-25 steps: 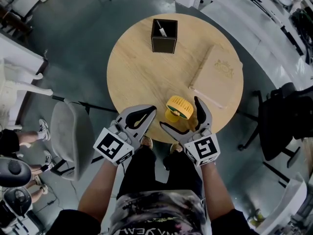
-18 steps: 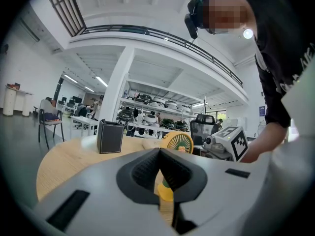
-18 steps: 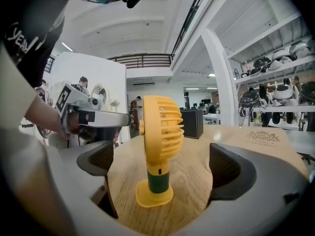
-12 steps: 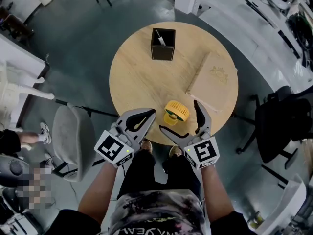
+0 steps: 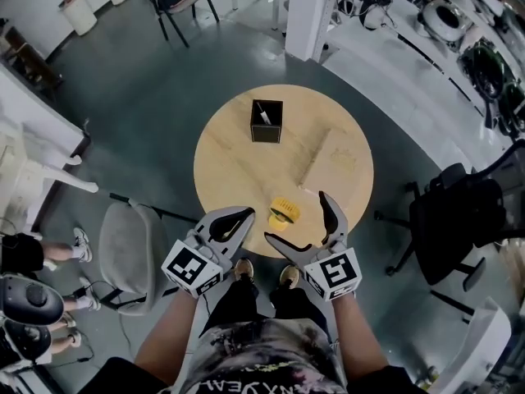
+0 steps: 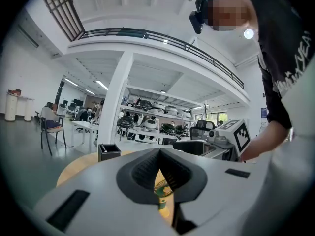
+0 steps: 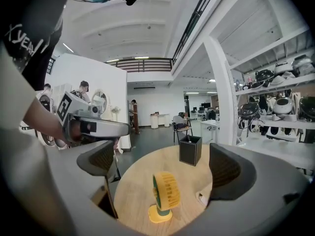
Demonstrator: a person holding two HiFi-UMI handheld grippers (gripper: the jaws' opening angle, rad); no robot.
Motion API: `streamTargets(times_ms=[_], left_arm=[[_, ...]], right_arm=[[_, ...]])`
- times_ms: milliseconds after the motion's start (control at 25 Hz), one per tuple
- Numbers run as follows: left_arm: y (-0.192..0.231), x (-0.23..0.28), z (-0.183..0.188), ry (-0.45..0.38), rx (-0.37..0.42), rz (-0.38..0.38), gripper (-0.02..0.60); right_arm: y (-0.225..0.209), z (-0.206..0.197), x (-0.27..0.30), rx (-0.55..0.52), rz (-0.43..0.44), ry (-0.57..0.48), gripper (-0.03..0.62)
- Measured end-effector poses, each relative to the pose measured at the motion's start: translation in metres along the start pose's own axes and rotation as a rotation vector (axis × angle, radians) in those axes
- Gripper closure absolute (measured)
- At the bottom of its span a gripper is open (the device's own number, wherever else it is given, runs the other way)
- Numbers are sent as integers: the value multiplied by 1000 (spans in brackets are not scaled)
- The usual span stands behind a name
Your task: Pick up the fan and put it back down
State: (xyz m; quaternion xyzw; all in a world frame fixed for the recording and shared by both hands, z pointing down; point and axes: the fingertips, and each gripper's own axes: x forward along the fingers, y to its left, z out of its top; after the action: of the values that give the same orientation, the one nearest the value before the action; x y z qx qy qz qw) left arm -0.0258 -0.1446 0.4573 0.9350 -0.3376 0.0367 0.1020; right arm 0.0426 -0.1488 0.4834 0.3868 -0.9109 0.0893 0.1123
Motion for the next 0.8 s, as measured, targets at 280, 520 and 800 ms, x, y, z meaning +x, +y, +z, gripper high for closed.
streamTargets(times_ms=[280,520,800], left_arm=[[-18,-16,49,5,-2,-5,569],[-22,-21,63,-3,9,-6,569],[-23,-18,73,-15,20,-13,569]], right_arm=[[9,66,-23,-9,-5,-27,7],[9,89,-32,-29,-11,-51,7],[5,96,-34,-39,-29,-63,8]])
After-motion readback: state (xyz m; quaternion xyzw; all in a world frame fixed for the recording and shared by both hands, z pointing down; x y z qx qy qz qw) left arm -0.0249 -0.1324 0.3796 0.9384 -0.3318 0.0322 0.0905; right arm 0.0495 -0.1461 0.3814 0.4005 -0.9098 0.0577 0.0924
